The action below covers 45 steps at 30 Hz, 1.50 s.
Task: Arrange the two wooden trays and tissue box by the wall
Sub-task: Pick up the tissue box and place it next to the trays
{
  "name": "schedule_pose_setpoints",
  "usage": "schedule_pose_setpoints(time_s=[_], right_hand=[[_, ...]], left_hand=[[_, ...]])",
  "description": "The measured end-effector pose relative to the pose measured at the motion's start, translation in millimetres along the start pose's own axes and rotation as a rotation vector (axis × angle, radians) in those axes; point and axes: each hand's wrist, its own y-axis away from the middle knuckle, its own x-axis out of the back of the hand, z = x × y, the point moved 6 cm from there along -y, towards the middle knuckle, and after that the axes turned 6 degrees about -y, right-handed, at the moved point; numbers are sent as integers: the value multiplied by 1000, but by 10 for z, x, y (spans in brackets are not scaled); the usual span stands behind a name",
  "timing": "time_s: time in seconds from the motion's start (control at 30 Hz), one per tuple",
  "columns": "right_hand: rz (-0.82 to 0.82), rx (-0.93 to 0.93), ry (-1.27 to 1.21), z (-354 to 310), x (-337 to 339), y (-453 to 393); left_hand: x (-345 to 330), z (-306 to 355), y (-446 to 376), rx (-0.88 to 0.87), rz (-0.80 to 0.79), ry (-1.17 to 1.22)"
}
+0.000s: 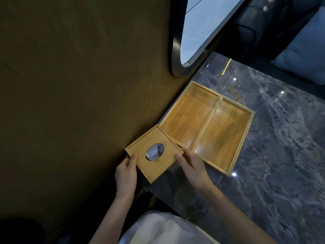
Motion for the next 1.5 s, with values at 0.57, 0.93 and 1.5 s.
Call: schedule_pose_setpoints(time_s=[0.57, 0.93, 1.5], right_hand=[[0, 17, -44, -105, -1, -247], [-3, 36, -50, -165, -31, -254], [262, 156, -89, -1116, 713, -80]], left_hand=[[17, 9, 5, -23, 14, 25], [47, 20, 2, -39, 7, -111], [-235, 1306, 286, -635, -127, -1036]])
